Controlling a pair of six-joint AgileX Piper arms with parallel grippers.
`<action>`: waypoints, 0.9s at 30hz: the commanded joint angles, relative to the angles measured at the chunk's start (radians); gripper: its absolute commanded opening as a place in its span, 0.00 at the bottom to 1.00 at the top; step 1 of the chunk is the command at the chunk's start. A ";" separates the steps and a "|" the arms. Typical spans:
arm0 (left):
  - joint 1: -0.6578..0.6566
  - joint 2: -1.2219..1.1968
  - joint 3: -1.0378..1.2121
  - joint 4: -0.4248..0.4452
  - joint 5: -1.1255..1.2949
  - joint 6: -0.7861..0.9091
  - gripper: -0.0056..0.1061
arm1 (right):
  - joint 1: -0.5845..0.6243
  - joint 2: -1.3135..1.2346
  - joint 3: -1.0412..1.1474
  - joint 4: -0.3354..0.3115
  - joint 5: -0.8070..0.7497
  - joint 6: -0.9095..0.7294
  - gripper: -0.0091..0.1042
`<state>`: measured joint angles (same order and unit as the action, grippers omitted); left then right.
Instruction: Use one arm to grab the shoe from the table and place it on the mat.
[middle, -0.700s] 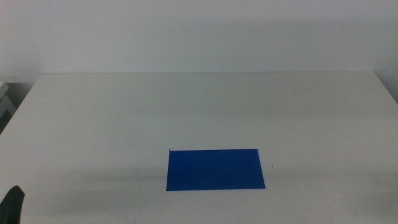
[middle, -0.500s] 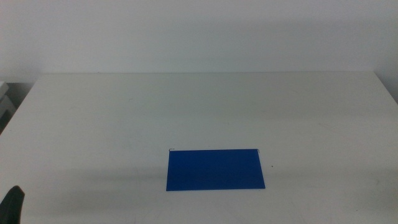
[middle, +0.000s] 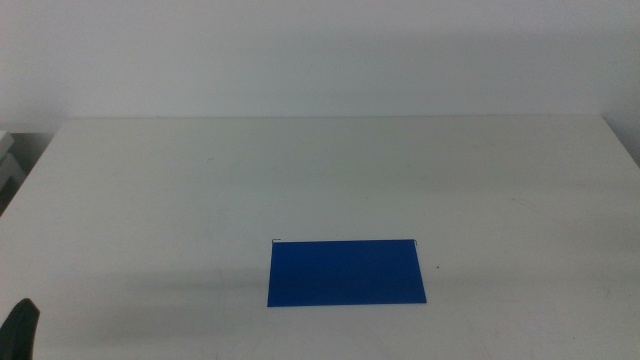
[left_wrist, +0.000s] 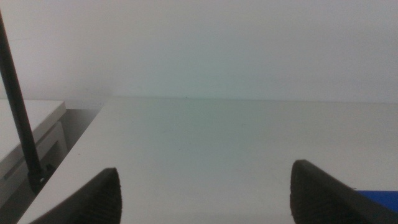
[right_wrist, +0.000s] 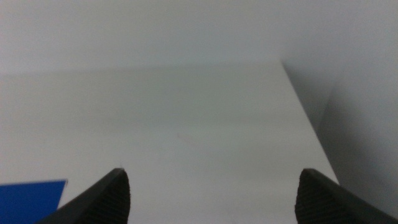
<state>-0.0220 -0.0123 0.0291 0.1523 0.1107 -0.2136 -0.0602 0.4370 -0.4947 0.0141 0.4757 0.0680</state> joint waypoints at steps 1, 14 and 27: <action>-0.003 -0.014 0.008 0.000 -0.078 -0.006 0.88 | -0.005 0.099 -0.116 -0.006 0.018 -0.006 0.89; -0.003 -0.014 0.008 0.000 -0.078 -0.006 0.88 | -0.005 0.636 -0.610 -0.014 0.350 0.076 0.89; -0.003 -0.014 0.008 0.000 -0.078 -0.006 0.88 | -0.005 0.831 -0.705 -0.007 0.441 0.149 0.89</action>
<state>-0.0220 -0.0123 0.0291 0.1523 0.1107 -0.2136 -0.0602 1.2953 -1.1626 0.0179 0.9479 0.2038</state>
